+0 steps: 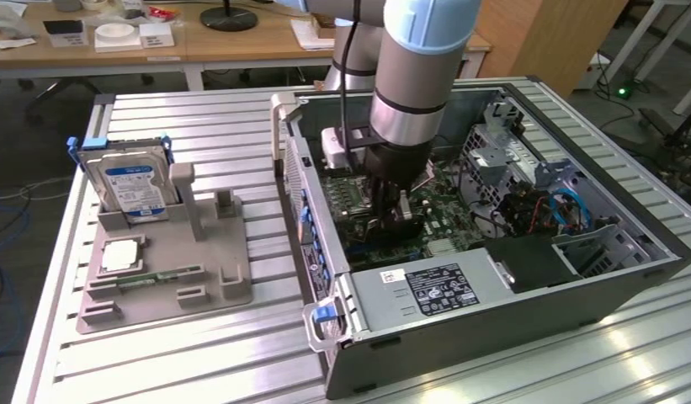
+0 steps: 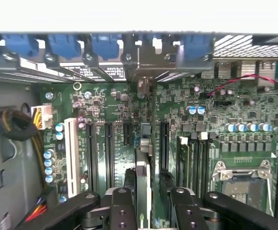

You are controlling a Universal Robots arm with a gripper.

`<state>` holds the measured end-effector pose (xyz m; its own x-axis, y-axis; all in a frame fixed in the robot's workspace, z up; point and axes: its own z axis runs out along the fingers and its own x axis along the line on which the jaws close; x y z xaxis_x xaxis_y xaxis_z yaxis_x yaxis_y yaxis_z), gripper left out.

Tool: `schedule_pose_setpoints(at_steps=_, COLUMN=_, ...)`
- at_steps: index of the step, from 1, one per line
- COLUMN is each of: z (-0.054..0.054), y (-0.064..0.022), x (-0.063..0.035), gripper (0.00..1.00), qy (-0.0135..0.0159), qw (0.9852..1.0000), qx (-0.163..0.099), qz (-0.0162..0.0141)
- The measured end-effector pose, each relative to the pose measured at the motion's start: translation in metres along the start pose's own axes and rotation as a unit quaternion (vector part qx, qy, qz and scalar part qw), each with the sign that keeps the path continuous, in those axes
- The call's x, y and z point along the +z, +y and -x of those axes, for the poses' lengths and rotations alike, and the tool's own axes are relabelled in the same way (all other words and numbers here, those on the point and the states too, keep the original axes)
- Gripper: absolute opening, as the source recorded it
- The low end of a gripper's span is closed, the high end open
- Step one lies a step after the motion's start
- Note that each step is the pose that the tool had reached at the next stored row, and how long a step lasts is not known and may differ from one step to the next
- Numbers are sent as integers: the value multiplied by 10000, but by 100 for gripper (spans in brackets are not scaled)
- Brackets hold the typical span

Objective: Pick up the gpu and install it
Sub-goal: 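Insert the gpu into the slot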

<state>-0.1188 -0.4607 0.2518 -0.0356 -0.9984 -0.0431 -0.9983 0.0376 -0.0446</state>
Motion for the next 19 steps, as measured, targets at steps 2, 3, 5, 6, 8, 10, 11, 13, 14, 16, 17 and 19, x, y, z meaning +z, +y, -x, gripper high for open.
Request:
schedule_pose_setpoints(at_steps=2, z=3, y=-2, x=-55, gripper=35, qy=-1, qw=10000, qx=-1, qz=0)
schedule_pose_setpoints(at_steps=3, z=4, y=-3, x=-81, gripper=35, qy=0, qw=10000, qx=-2, qz=0)
schedule_pose_setpoints(at_steps=5, z=7, y=-6, x=-131, gripper=35, qy=-1, qw=10000, qx=-2, qz=-1)
schedule_pose_setpoints(at_steps=6, z=8, y=-7, x=-155, gripper=35, qy=0, qw=10000, qx=-2, qz=-2)
schedule_pose_setpoints(at_steps=8, z=9, y=-8, x=-185, gripper=35, qy=-1, qw=10000, qx=-2, qz=-4)
schedule_pose_setpoints(at_steps=10, z=10, y=-9, x=-194, gripper=35, qy=-2, qw=10000, qx=-2, qz=-6)
schedule_pose_setpoints(at_steps=11, z=10, y=-9, x=-194, gripper=35, qy=-2, qw=10000, qx=-2, qz=-6)
schedule_pose_setpoints(at_steps=13, z=10, y=-9, x=-195, gripper=27, qy=-2, qw=10000, qx=-2, qz=-6)
schedule_pose_setpoints(at_steps=14, z=10, y=-8, x=-196, gripper=27, qy=-1, qw=10000, qx=-2, qz=-5)
schedule_pose_setpoints(at_steps=16, z=10, y=-8, x=-196, gripper=15, qy=-1, qw=10000, qx=-2, qz=-5)
schedule_pose_setpoints(at_steps=17, z=10, y=-8, x=-196, gripper=15, qy=-1, qw=10000, qx=-2, qz=-5)
schedule_pose_setpoints(at_steps=19, z=10, y=-8, x=-196, gripper=10, qy=-1, qw=10000, qx=-2, qz=-5)
